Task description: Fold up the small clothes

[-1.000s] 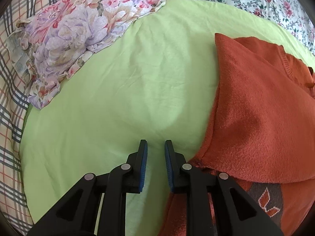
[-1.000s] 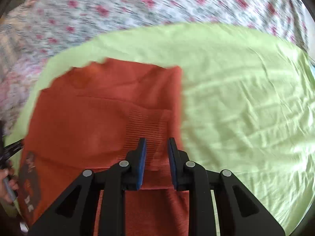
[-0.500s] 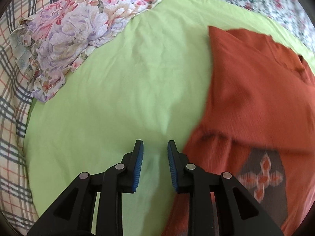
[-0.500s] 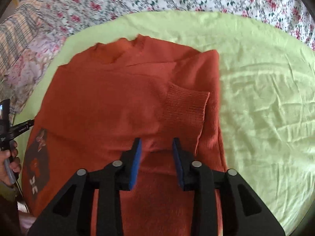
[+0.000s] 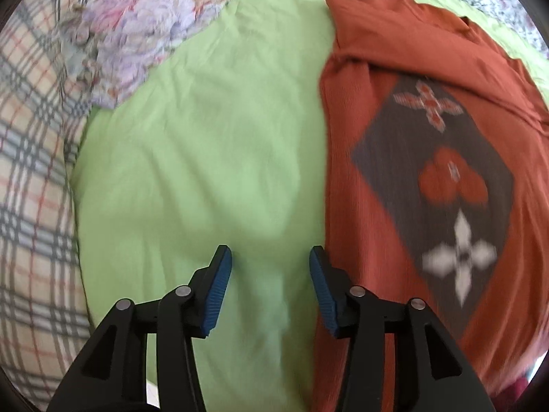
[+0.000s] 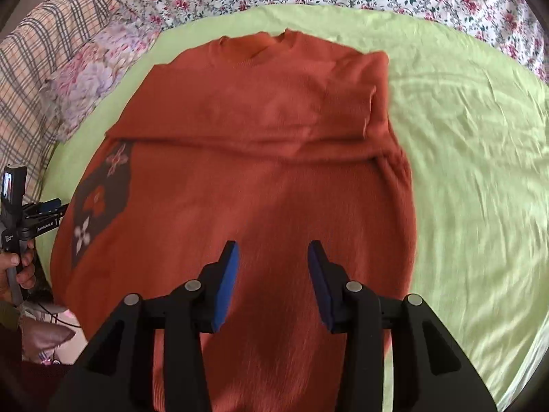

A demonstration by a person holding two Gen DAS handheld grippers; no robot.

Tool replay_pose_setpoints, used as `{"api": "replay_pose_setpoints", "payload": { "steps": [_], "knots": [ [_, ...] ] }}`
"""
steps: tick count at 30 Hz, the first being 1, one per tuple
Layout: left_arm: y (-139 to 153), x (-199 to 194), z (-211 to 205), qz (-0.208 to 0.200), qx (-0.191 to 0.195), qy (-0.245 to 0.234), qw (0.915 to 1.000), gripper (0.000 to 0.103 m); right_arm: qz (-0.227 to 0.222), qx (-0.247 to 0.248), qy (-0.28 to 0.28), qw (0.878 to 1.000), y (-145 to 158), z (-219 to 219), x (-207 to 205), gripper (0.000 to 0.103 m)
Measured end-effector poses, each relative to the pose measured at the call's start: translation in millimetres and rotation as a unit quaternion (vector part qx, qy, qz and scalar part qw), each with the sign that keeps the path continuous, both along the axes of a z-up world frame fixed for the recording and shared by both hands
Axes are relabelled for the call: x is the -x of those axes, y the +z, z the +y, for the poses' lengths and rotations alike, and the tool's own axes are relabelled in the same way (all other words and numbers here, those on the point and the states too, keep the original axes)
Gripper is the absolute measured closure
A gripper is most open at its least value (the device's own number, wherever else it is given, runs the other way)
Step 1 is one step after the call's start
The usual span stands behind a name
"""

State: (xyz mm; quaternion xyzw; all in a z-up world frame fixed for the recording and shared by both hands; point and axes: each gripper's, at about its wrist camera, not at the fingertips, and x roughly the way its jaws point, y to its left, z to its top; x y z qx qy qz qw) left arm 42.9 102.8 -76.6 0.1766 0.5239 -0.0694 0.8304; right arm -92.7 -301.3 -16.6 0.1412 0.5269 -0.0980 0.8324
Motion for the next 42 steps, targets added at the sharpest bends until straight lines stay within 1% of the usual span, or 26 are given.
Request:
{"api": "replay_pose_setpoints", "payload": {
  "steps": [4, 7, 11, 14, 17, 18, 20, 23, 26, 28, 29, 31, 33, 36, 39, 42],
  "knots": [
    [-1, 29, 17, 0.014, 0.026, -0.010, 0.9995, 0.055, 0.011, 0.000, -0.009, 1.000, -1, 6, 29, 0.060],
    [-4, 44, 20, 0.020, 0.030, -0.023, 0.9991, 0.055, 0.020, 0.000, -0.023, 1.000, -3, 8, 49, 0.060],
    [-6, 58, 19, 0.027, 0.036, -0.032, 0.9985, 0.055, 0.026, -0.015, -0.045, 0.999, -3, 7, 77, 0.059],
    [-4, 68, 21, 0.036, 0.049, -0.035, 0.9975, 0.055, 0.028, -0.028, -0.058, 0.998, -1, 5, 96, 0.059],
    [0, 68, 31, 0.058, 0.090, -0.026, 0.9939, 0.055, 0.041, -0.036, -0.065, 0.996, 2, 4, 117, 0.059],
    [2, 67, 37, 0.067, 0.112, -0.023, 0.9913, 0.055, 0.045, -0.036, -0.066, 0.996, 3, 5, 123, 0.059],
    [1, 67, 43, 0.074, 0.126, -0.019, 0.9890, 0.055, 0.052, -0.038, -0.064, 0.996, 2, 6, 131, 0.059],
    [-2, 70, 43, 0.084, 0.121, -0.021, 0.9889, 0.055, 0.060, -0.047, -0.060, 0.995, -2, 13, 139, 0.059],
    [-5, 78, 36, 0.091, 0.104, -0.037, 0.9897, 0.055, 0.061, -0.055, -0.050, 0.995, -6, 20, 138, 0.059],
    [-7, 85, 29, 0.092, 0.086, -0.045, 0.9911, 0.055, 0.059, -0.064, -0.035, 0.996, -8, 27, 135, 0.059],
    [-9, 88, 27, 0.092, 0.082, -0.048, 0.9912, 0.058, 0.059, -0.068, -0.025, 0.996, -9, 31, 133, 0.059],
    [-10, 90, 21, 0.092, 0.069, -0.054, 0.9920, 0.059, 0.059, -0.070, -0.011, 0.996, -13, 38, 129, 0.060],
    [-10, 90, 16, 0.095, 0.065, -0.057, 0.9917, 0.066, 0.063, -0.063, -0.002, 0.996, -17, 42, 125, 0.070],
    [-8, 90, 9, 0.101, 0.057, -0.060, 0.9914, 0.068, 0.065, -0.068, 0.005, 0.996, -16, 42, 122, 0.081],
    [-4, 87, 6, 0.113, 0.063, -0.053, 0.9902, 0.067, 0.068, -0.074, 0.006, 0.995, -18, 40, 122, 0.082],
    [7, 80, 13, 0.128, 0.086, -0.039, 0.9872, 0.065, 0.072, -0.074, 0.011, 0.995, -18, 41, 121, 0.082]
  ]
}}
